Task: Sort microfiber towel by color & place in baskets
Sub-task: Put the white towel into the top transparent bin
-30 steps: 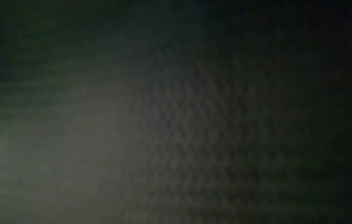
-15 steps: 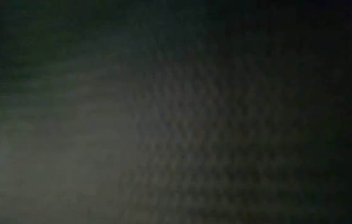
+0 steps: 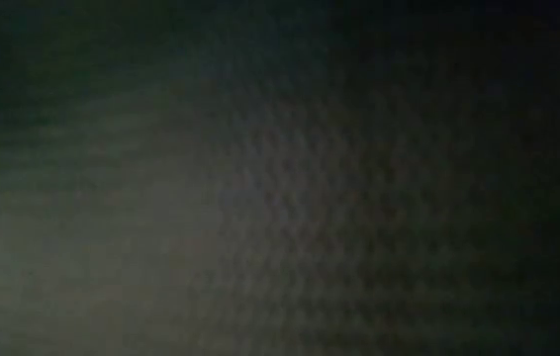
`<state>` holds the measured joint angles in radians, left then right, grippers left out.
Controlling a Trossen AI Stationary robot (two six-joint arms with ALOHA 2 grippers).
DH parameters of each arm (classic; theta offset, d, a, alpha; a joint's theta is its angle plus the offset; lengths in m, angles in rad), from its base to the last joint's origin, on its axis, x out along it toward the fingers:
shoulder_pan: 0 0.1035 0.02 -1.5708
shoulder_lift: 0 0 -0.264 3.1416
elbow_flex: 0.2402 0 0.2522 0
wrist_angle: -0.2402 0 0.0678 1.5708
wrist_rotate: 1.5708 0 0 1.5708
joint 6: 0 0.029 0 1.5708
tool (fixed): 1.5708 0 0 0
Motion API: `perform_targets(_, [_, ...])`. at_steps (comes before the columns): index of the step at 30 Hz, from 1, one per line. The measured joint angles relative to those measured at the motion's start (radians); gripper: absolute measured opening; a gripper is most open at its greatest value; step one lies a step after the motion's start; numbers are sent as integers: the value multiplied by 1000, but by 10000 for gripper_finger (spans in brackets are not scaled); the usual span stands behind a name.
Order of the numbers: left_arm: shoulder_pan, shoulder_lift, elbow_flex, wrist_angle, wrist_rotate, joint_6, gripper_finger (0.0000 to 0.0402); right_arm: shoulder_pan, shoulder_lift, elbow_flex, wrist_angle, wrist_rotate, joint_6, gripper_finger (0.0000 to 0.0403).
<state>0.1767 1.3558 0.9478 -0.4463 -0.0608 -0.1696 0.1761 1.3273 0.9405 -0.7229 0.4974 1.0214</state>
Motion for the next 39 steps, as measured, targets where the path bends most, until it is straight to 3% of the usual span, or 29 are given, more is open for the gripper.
perform_targets(16, [-6, -3, 0, 37, 53, -5, 39, 0, 0, 0, 7, -9, 131, 93])
perform_targets(39, [-6, -4, 6, 73, 55, 30, 39, 0, 42, -20, 28, 18, 28, 93])
